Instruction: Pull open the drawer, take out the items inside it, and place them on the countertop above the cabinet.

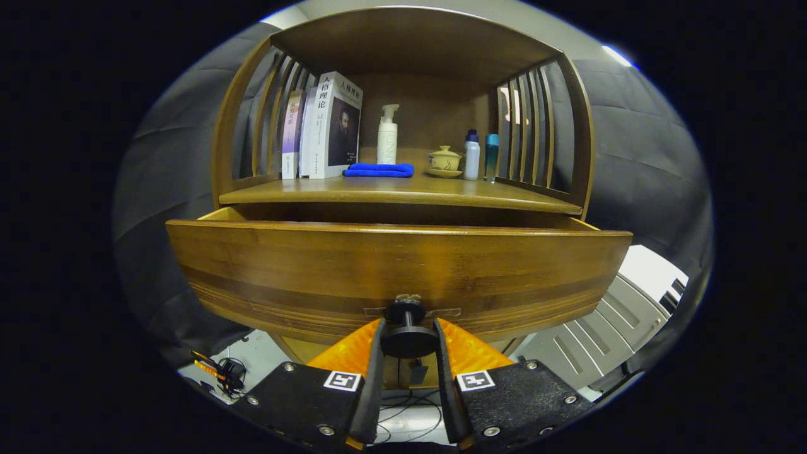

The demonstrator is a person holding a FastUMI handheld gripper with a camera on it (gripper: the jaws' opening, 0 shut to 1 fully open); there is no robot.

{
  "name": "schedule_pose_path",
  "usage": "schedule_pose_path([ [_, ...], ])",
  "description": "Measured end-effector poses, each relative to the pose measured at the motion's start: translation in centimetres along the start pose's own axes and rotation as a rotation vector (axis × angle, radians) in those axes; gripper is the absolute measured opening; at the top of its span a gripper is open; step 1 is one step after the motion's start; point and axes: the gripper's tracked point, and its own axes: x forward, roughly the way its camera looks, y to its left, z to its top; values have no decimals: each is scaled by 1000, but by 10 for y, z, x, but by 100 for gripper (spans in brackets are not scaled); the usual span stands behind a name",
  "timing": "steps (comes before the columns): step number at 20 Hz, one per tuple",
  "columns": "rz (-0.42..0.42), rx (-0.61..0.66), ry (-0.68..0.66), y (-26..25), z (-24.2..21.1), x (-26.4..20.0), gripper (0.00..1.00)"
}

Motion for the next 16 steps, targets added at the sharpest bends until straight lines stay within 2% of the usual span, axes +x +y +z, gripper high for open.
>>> schedule_pose_path([
  [16,46,10,44,6,-26,-53,41],
])
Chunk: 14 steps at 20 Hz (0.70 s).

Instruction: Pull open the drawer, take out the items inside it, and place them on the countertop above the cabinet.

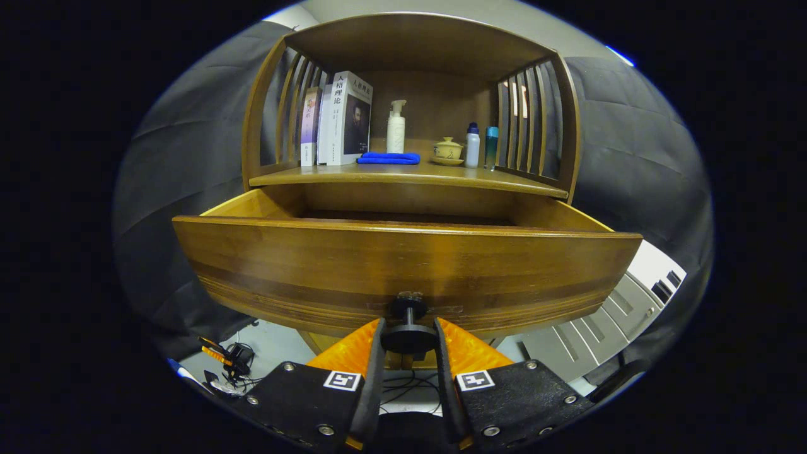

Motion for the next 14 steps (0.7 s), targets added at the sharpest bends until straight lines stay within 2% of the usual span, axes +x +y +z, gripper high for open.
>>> schedule_pose_path([
  [10,9,-20,6,2,-13,-23,41],
  [14,22,-8,-7,2,-10,-27,48],
])
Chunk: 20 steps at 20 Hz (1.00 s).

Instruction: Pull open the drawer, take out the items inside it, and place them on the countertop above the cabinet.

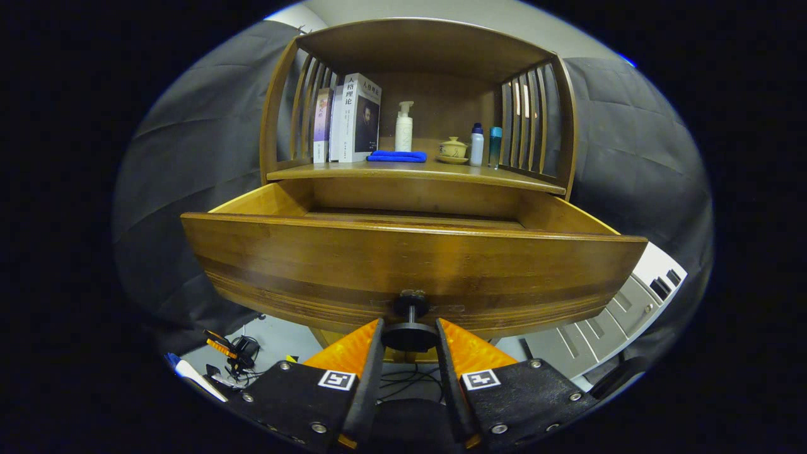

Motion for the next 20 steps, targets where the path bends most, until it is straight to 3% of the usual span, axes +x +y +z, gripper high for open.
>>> schedule_pose_path([
  [1,-1,5,-16,0,4,-3,50],
  [6,-9,19,-83,-3,25,-25,82],
  [8,-9,39,-122,-2,40,-34,88],
  [14,-63,70,-219,-16,93,-46,88],
  [20,-158,49,-216,-32,145,-19,90],
])
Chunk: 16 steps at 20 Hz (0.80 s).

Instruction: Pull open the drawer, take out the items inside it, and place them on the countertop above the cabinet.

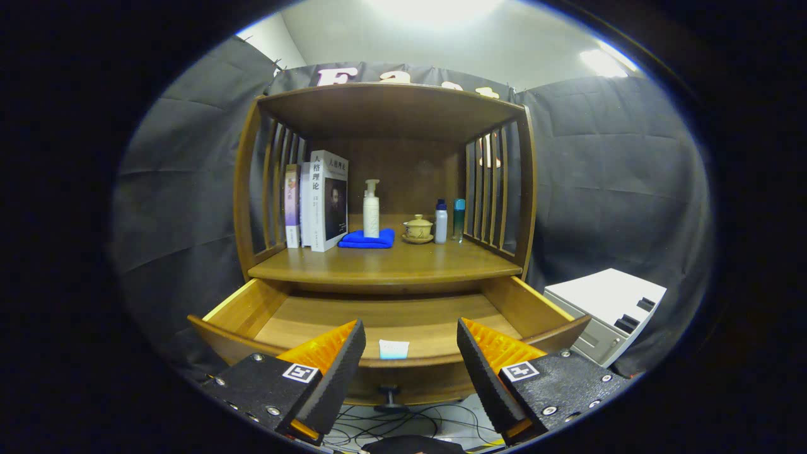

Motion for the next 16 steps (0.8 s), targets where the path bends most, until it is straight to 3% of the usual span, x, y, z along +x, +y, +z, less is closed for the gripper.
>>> schedule_pose_path([
  [6,-64,-1,184,5,-5,56,91],
  [12,-65,4,471,24,-64,94,93],
  [16,-94,72,662,26,-104,106,94],
])
